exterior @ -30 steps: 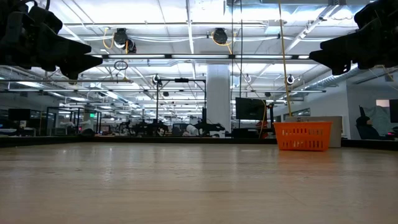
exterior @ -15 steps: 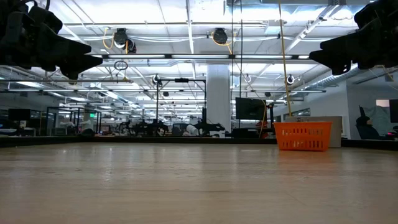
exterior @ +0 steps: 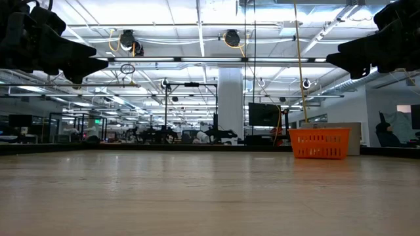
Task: Pick & Place Office items
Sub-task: Return to Home Position
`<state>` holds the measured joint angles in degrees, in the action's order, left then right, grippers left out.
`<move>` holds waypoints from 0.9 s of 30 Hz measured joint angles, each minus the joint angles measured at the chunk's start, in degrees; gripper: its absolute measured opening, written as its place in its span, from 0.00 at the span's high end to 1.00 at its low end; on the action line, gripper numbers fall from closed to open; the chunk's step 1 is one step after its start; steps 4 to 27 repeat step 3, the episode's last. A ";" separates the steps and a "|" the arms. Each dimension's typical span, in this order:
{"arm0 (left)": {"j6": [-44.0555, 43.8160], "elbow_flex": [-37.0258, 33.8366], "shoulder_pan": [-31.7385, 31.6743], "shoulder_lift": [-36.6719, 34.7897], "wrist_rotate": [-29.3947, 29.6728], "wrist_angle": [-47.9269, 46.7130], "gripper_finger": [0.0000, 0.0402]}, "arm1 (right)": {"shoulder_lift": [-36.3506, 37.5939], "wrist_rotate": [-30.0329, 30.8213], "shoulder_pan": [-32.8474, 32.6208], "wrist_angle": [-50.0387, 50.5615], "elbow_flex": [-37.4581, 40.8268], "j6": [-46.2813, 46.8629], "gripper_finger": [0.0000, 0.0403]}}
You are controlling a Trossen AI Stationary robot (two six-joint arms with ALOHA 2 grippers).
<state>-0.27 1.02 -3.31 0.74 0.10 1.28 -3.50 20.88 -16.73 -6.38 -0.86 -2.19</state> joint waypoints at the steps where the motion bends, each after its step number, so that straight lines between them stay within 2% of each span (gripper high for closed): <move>1: 0.00 0.00 0.01 0.00 0.00 0.00 0.33 | 0.01 -0.02 0.00 0.00 0.00 -0.01 0.44; 27: 0.00 0.00 0.01 -0.01 0.00 -0.01 0.33 | -0.01 0.00 -0.02 0.01 0.00 -0.01 0.44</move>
